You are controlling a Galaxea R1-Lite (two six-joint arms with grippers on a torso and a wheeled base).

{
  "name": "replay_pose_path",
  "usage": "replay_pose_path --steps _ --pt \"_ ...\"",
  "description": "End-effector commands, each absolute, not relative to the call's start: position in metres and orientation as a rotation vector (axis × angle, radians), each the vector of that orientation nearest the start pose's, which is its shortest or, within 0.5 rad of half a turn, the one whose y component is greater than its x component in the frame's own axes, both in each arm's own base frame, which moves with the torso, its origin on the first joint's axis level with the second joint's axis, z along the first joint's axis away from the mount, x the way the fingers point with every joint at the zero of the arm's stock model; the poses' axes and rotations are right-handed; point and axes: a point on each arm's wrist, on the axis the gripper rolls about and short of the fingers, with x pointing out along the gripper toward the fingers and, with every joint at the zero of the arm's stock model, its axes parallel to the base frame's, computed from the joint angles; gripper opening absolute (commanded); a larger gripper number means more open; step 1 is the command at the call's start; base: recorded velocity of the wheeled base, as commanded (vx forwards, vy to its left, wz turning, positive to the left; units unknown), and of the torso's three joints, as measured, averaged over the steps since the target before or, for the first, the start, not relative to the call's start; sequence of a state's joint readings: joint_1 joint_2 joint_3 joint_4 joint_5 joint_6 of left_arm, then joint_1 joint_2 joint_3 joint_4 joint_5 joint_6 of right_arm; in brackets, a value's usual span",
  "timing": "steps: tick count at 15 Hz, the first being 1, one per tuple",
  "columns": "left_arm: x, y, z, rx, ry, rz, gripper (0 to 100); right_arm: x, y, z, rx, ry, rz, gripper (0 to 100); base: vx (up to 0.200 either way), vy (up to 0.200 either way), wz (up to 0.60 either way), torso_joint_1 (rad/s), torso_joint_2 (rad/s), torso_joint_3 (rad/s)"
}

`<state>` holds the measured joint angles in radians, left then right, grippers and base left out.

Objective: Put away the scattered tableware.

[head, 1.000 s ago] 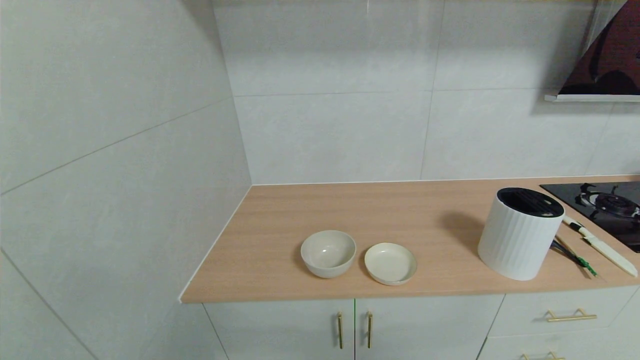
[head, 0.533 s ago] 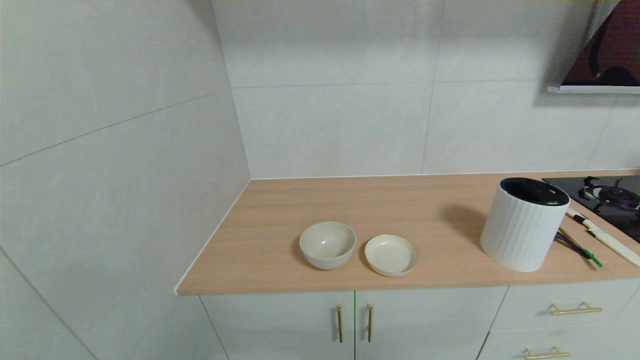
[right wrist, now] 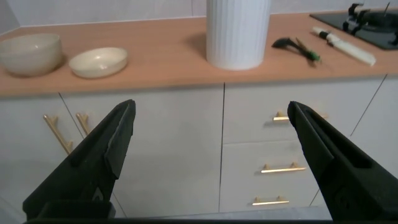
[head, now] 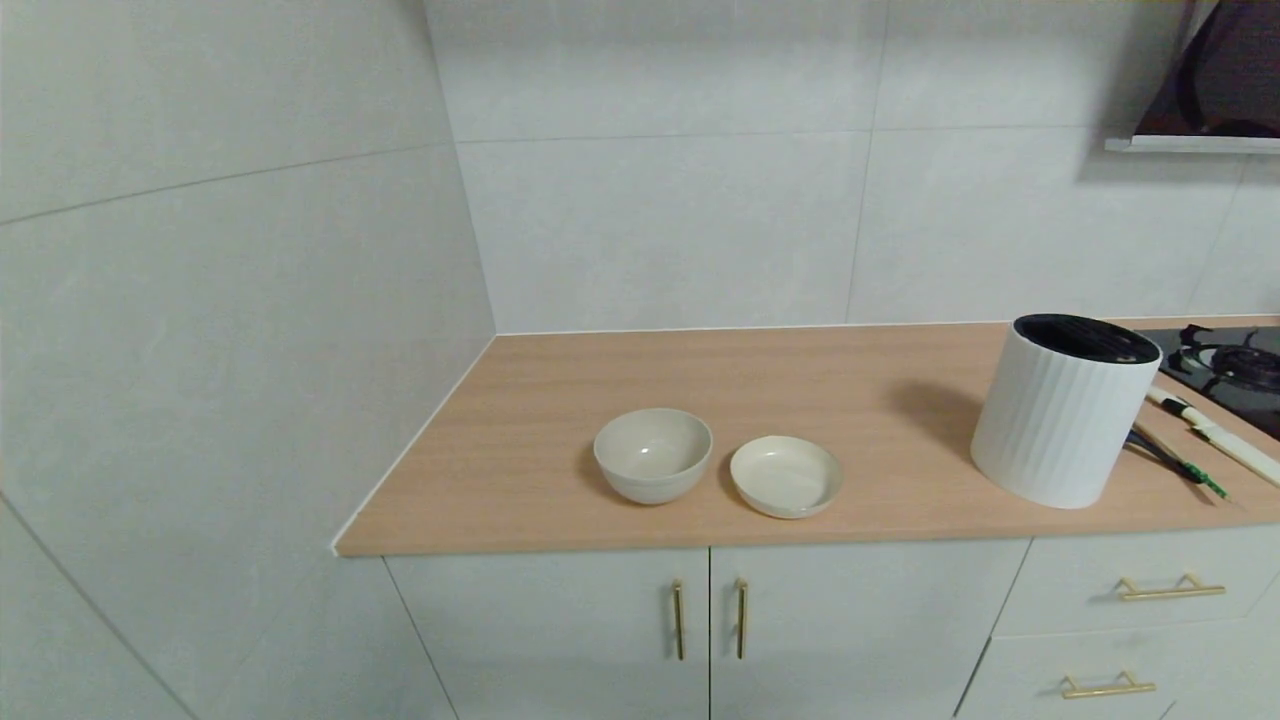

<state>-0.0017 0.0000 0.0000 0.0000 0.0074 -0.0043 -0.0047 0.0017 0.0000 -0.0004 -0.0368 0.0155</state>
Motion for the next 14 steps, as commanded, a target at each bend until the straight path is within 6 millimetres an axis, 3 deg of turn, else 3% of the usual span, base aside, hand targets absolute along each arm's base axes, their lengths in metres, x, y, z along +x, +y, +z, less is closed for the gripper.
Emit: replay_pose_path --steps 1,14 --pt "-0.0228 0.0002 0.0755 -0.005 0.000 0.006 100 -0.0227 -0.0007 0.0757 0.015 0.000 -0.041 100 0.000 0.000 0.00 -0.246 0.56 0.300" --pt "-0.0228 0.0002 0.0755 -0.005 0.000 0.006 100 -0.0227 -0.0007 0.0755 0.015 0.001 -0.041 100 0.000 0.000 0.00 -0.221 0.52 0.293"
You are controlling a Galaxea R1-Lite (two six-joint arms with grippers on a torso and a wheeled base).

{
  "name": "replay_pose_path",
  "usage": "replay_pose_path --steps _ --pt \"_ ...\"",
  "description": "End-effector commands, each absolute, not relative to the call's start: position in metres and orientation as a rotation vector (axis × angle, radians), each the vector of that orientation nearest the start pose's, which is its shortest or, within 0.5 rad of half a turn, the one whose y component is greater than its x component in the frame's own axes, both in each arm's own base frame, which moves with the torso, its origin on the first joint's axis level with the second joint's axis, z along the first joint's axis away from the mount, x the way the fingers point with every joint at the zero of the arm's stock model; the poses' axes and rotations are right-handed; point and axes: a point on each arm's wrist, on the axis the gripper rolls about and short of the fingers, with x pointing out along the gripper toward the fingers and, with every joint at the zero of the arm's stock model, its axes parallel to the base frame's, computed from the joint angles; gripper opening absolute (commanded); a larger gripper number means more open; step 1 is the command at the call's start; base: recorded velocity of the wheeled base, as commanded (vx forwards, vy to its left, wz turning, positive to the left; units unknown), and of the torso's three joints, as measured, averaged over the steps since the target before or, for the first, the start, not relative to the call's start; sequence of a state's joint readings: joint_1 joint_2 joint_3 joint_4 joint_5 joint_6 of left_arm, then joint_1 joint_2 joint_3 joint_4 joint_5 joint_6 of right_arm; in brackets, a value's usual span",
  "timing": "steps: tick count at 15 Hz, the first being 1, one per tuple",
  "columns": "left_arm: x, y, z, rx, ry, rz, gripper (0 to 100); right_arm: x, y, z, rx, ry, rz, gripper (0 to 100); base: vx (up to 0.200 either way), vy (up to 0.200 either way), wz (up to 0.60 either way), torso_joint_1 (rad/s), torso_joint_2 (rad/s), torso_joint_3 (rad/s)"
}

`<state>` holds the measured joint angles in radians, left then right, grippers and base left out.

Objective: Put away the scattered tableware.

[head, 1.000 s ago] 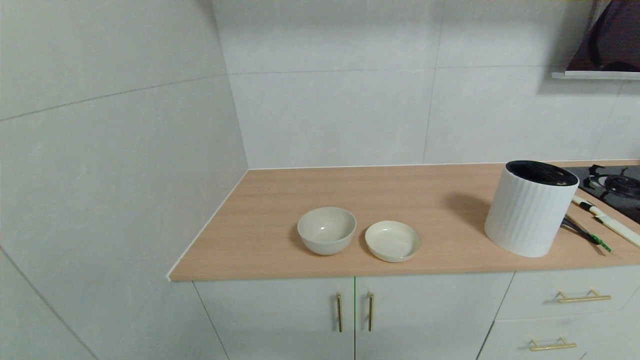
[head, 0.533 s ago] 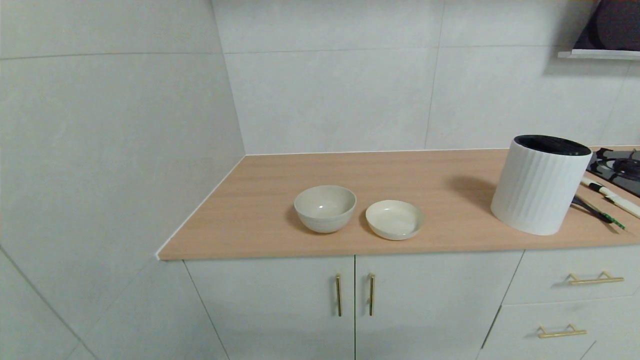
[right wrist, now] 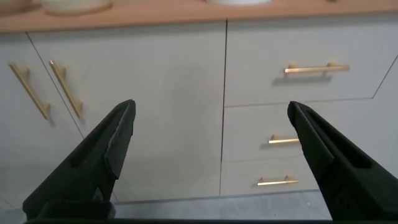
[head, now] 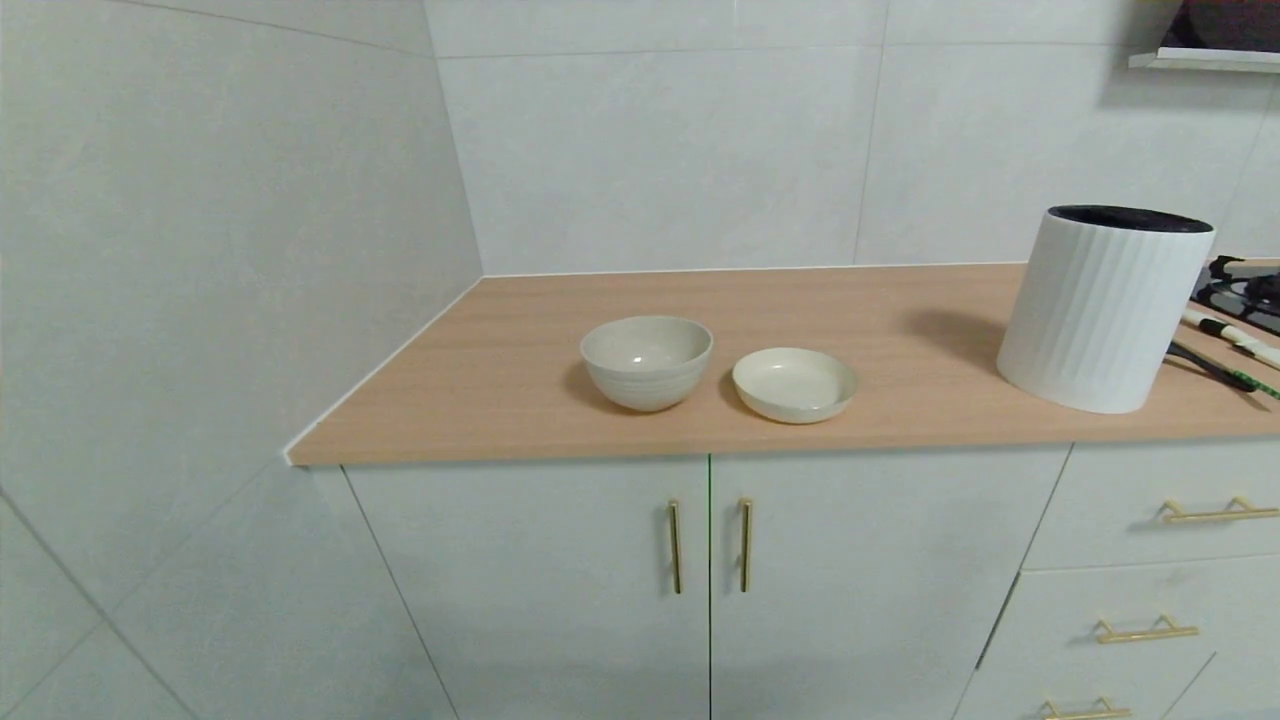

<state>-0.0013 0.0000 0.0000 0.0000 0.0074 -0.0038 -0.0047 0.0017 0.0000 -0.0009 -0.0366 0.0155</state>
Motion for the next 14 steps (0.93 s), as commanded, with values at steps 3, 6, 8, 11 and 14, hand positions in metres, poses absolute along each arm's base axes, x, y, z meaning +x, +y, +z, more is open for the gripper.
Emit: replay_pose_path --steps 3,6,8,11,14 --pt "-0.0228 0.0002 0.0755 -0.005 0.000 0.006 100 -0.0227 -0.0007 0.0757 0.015 0.000 -0.041 100 0.000 0.000 0.00 -0.178 0.46 0.294" --pt "-0.0228 0.0002 0.0755 -0.005 0.000 0.006 100 -0.0227 -0.0007 0.0757 0.015 0.000 -0.041 100 0.000 0.000 0.00 -0.160 0.45 0.297" --pt "-0.0228 0.0002 0.0755 -0.005 0.000 0.006 100 -0.0227 -0.0007 0.0757 0.015 0.000 -0.041 100 0.000 0.000 0.00 -0.144 0.46 0.315" --pt "-0.0228 0.0002 0.0755 -0.005 0.000 0.006 100 -0.0227 -0.0007 0.0757 0.015 0.000 -0.041 100 0.000 0.000 0.00 -0.116 0.46 0.330" --pt "-0.0228 0.0002 0.0755 -0.005 0.000 0.006 100 -0.0227 -0.0007 0.0755 0.015 0.001 -0.041 100 0.000 0.000 0.00 -0.051 0.31 0.230"
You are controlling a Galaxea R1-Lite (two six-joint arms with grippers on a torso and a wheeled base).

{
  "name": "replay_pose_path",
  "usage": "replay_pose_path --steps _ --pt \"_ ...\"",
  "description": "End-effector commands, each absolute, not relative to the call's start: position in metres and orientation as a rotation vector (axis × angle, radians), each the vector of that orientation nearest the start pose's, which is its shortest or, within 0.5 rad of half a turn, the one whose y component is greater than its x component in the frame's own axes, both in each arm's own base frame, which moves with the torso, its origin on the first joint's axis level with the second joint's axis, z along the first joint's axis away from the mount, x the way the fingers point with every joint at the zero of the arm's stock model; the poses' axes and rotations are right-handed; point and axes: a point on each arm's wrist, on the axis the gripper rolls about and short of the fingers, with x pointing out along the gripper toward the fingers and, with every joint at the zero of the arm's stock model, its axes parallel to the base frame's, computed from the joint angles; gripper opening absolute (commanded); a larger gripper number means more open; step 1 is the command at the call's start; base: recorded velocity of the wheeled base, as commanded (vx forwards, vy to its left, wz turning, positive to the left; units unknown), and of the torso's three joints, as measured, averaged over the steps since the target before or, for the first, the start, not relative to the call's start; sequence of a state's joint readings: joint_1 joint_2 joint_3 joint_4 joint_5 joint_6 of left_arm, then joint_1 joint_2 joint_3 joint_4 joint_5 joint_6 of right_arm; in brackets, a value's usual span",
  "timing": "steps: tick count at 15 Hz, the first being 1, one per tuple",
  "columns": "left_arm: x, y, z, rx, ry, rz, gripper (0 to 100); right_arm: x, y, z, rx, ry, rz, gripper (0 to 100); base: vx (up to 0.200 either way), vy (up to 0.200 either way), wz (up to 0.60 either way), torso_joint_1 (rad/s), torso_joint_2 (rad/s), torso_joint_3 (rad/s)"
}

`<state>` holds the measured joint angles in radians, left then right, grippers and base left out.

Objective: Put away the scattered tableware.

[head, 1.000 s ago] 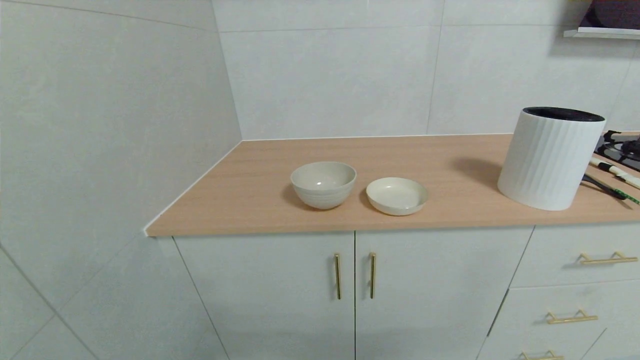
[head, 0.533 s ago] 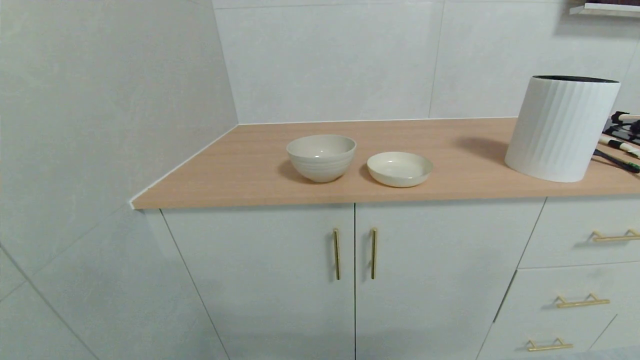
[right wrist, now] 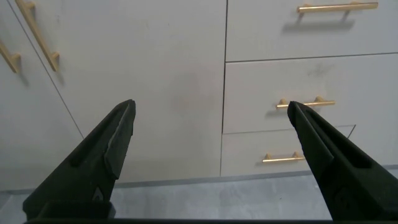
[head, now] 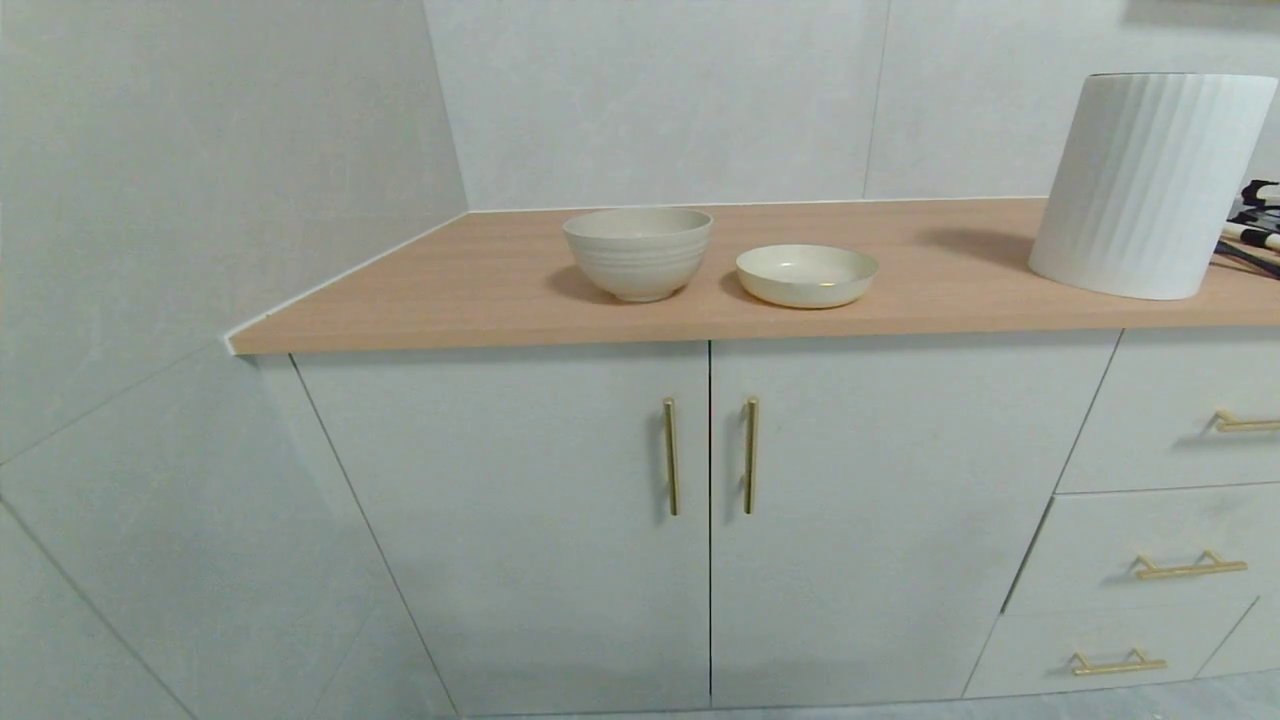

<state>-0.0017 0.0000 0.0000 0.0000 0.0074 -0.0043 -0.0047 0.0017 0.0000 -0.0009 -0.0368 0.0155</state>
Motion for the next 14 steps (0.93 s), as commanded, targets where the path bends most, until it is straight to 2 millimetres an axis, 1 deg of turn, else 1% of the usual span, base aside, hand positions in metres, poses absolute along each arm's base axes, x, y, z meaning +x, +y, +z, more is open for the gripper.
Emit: replay_pose_path --steps 1,12,14 --pt "-0.0228 0.0002 0.0755 -0.005 0.000 0.006 100 -0.0227 -0.0007 0.0757 0.015 0.000 -0.041 100 0.000 0.000 0.00 -0.032 0.10 0.051" --pt "-0.0228 0.0002 0.0755 -0.003 0.000 0.006 100 -0.0227 -0.0007 0.0755 0.015 0.001 -0.041 100 0.000 0.000 0.00 -0.002 0.01 0.003" --pt "-0.0228 0.0002 0.0755 -0.003 0.000 0.006 100 -0.0227 -0.0007 0.0755 0.015 0.001 -0.041 100 -0.200 0.000 0.00 0.000 0.00 0.002"
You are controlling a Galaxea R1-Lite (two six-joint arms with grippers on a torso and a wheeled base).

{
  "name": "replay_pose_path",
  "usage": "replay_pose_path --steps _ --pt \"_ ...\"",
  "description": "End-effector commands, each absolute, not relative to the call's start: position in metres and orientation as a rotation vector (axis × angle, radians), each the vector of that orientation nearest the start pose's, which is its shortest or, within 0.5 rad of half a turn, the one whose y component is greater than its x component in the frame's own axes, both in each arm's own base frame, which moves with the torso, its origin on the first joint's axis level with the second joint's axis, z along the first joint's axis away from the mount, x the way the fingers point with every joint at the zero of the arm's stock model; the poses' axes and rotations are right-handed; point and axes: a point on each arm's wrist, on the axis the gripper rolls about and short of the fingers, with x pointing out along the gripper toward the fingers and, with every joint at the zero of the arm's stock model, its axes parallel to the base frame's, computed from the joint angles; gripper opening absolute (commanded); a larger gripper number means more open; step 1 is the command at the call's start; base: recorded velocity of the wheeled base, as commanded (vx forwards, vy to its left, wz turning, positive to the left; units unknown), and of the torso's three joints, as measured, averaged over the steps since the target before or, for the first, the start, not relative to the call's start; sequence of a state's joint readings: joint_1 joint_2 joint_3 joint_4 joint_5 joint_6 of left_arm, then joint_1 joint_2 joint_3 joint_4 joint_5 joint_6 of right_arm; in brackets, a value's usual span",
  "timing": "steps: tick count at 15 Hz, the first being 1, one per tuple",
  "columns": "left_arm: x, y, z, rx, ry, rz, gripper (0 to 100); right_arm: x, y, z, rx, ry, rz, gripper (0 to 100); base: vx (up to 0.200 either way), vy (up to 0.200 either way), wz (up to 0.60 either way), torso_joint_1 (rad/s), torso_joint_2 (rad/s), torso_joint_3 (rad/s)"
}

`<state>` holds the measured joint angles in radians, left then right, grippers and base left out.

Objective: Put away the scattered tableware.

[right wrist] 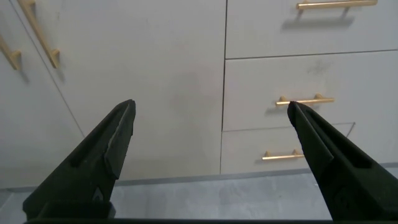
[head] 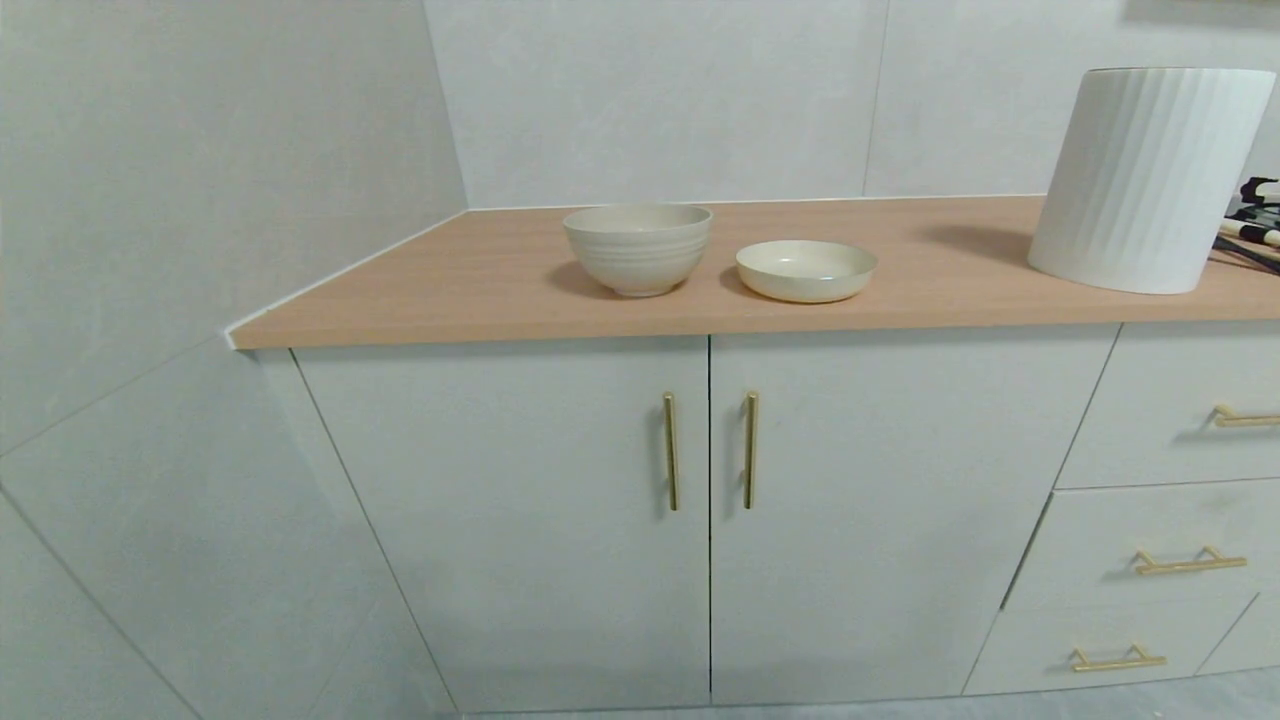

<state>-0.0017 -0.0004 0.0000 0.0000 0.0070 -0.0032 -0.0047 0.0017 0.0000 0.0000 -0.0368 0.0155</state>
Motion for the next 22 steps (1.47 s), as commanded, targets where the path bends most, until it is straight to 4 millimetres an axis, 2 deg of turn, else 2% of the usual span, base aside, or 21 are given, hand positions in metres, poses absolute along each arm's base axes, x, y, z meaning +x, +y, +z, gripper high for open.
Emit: replay_pose_path --steps 1,7,10,22 --pt "-0.0228 0.0002 0.0755 -0.003 0.000 0.006 100 -0.0227 -0.0007 0.0755 0.015 0.001 -0.041 100 -0.200 0.000 0.00 0.012 0.01 -0.002" --pt "-0.0228 0.0002 0.0755 -0.003 0.000 0.006 100 -0.0227 -0.0007 0.0755 0.015 0.001 -0.041 100 0.000 0.000 0.00 0.000 0.00 0.000" --pt "-0.0228 0.0002 0.0755 -0.003 0.000 0.006 100 -0.0227 -0.0007 0.0757 0.015 0.000 -0.041 100 0.000 -0.200 0.00 0.004 0.00 0.007" --pt "-0.0228 0.0002 0.0755 -0.003 0.000 0.006 100 -0.0227 -0.0007 0.0755 0.015 0.001 -0.041 100 0.000 0.000 0.05 0.001 0.00 0.000"
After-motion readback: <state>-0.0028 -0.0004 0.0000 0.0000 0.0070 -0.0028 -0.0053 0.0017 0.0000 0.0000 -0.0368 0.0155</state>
